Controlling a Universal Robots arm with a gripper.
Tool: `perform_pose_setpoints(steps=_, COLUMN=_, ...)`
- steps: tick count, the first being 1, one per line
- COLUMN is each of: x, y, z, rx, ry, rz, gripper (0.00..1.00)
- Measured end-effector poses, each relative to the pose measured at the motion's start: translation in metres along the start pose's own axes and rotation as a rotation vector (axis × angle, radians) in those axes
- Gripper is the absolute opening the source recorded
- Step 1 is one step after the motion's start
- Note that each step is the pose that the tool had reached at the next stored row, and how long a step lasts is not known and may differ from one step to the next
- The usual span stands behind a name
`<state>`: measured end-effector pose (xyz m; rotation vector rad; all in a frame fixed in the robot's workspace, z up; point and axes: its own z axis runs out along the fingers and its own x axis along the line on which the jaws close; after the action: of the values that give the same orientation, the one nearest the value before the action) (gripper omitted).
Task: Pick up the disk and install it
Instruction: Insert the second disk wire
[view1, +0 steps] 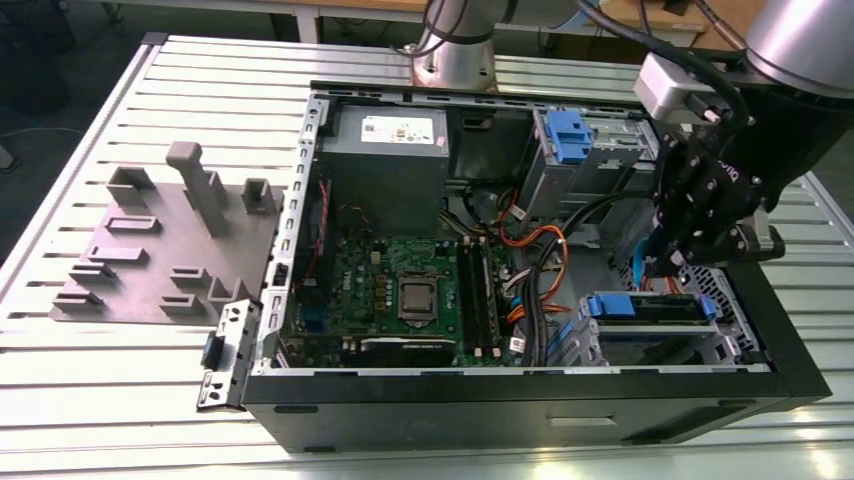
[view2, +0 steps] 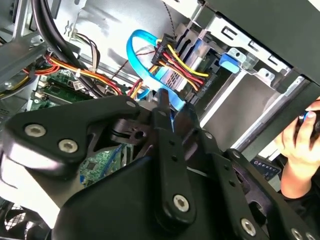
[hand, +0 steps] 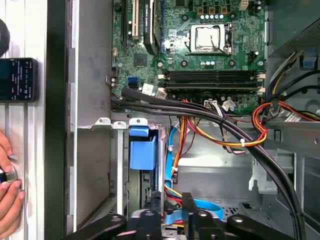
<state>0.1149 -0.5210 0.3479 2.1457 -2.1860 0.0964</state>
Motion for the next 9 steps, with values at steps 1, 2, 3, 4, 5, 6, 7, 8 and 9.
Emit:
perform_pose_setpoints(steps=1, x=-0.0001, y=0.0000, z=0.0008, rx=0.0000, ry=-0.0013, rz=0.000, gripper=0.30)
perform_pose_setpoints(steps=2, x=-0.0001, y=0.0000, z=0.0014, rx=0.0000, ry=-0.0017, rz=0.000, gripper=0.24)
perform_pose_setpoints(steps=3, x=-0.0002, y=0.0000, z=0.0018, rx=-0.0001, ry=-0.0015, rz=0.000, gripper=0.17)
perform_pose_setpoints(steps=4, x=-0.0002, y=0.0000, z=0.0019, rx=0.0000, ry=-0.0014, rz=0.000, gripper=0.16)
perform_pose_setpoints(steps=5, x=-0.0001, y=0.0000, z=0.0020, rx=-0.0001, ry=-0.0014, rz=0.000, gripper=0.16)
perform_pose_setpoints(steps=6, x=0.0000, y=0.0000, z=0.0022, rx=-0.0001, ry=-0.0016, rz=0.000, gripper=0.16)
perform_pose_setpoints(steps=7, x=0.0005, y=0.0000, z=0.0024, rx=-0.0001, ry=-0.0018, rz=0.000, gripper=0.16)
perform_pose_setpoints(steps=8, x=0.0020, y=0.0004, z=0.0025, rx=0.0001, ry=-0.0016, rz=0.000, gripper=0.16)
perform_pose_setpoints(steps=9, x=0.0029, y=0.0009, z=0.0025, rx=0.0004, ry=-0.0017, rz=0.000, gripper=0.16)
